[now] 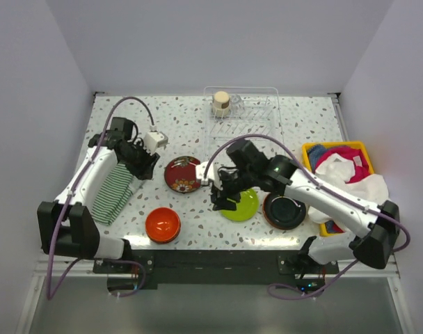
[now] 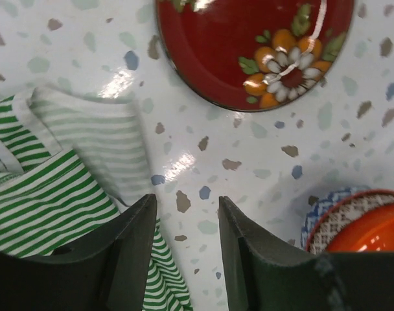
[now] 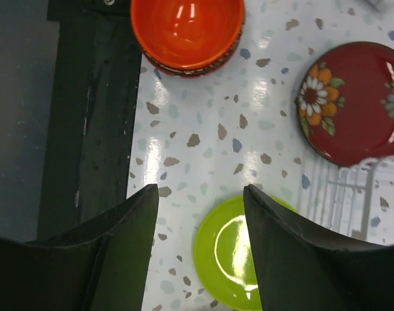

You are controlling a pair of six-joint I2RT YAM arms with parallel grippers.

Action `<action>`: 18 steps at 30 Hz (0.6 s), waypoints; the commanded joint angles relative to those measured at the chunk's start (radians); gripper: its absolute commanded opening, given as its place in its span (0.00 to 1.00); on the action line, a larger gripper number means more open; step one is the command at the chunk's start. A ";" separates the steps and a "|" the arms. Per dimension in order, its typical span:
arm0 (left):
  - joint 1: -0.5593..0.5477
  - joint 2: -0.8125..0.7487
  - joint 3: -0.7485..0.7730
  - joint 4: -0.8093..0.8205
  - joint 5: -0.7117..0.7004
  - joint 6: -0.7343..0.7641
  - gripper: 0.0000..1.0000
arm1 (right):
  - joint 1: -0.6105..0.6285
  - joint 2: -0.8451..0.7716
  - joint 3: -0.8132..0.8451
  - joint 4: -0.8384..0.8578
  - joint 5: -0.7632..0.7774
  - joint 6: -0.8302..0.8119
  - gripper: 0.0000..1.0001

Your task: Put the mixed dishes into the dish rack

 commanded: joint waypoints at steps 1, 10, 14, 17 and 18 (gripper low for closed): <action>0.071 0.038 -0.032 0.193 -0.072 -0.235 0.48 | 0.175 0.114 0.068 0.104 0.086 -0.026 0.58; 0.172 -0.140 -0.132 0.365 -0.163 -0.436 0.49 | 0.437 0.387 0.235 0.125 0.178 -0.052 0.51; 0.224 -0.203 -0.129 0.353 -0.164 -0.421 0.49 | 0.468 0.454 0.284 0.127 0.196 -0.051 0.50; 0.224 -0.243 -0.140 0.357 -0.154 -0.431 0.49 | 0.483 0.502 0.316 0.122 0.215 -0.049 0.49; 0.224 -0.249 -0.144 0.359 -0.152 -0.434 0.49 | 0.486 0.514 0.323 0.124 0.222 -0.048 0.49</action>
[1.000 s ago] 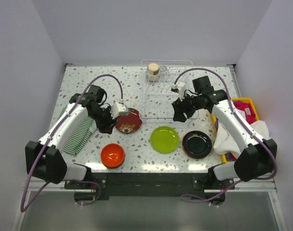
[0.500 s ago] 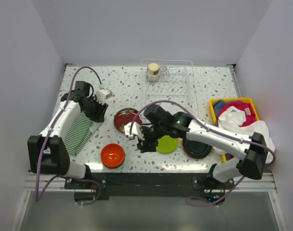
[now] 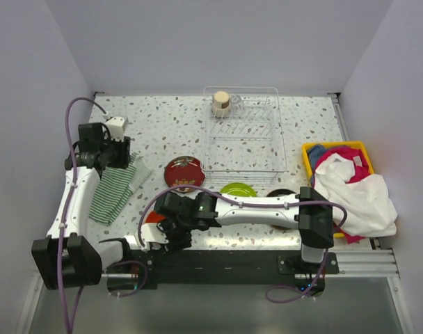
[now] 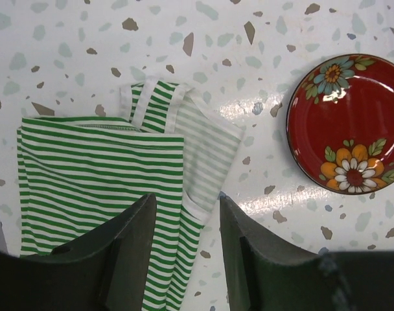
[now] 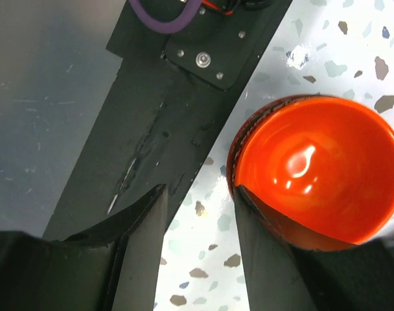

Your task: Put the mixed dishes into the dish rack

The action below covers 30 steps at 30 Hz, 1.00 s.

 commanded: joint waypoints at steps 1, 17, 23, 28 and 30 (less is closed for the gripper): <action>0.000 -0.047 -0.013 0.042 0.018 -0.038 0.49 | 0.016 0.037 0.081 0.022 0.053 -0.002 0.49; 0.003 -0.058 -0.023 0.043 0.064 -0.055 0.49 | 0.016 0.086 0.034 0.079 0.133 0.036 0.38; 0.003 -0.052 -0.026 0.045 0.068 -0.057 0.49 | 0.014 0.106 0.040 0.082 0.147 0.038 0.37; 0.004 -0.056 -0.041 0.052 0.071 -0.060 0.49 | 0.014 0.109 0.040 0.074 0.138 0.041 0.33; 0.003 -0.055 -0.042 0.054 0.073 -0.060 0.49 | 0.014 0.106 0.034 0.073 0.134 0.041 0.32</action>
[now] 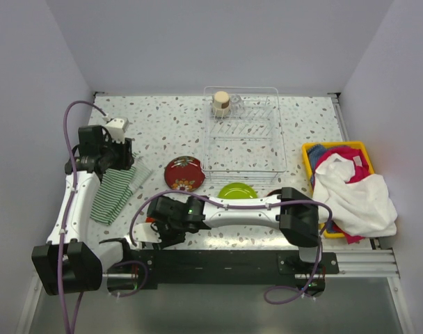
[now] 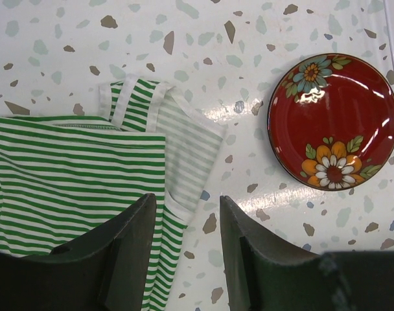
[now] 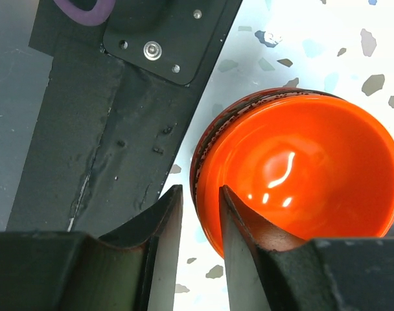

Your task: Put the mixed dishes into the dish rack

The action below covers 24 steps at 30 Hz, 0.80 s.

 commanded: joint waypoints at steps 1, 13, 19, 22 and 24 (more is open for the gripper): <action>0.004 -0.004 -0.010 0.038 0.020 -0.022 0.49 | 0.005 -0.014 -0.009 0.017 0.001 0.014 0.31; 0.007 0.012 0.000 0.038 0.039 -0.021 0.49 | 0.005 -0.045 -0.009 0.005 -0.002 0.011 0.00; 0.004 0.053 0.047 0.033 0.053 -0.019 0.49 | 0.001 -0.111 0.069 -0.053 0.025 -0.008 0.00; 0.004 0.048 0.059 0.102 0.051 -0.047 0.48 | -0.018 -0.150 0.161 -0.095 0.042 0.021 0.00; 0.002 0.035 0.081 0.142 0.031 -0.055 0.48 | -0.062 -0.148 0.285 -0.138 0.035 0.058 0.00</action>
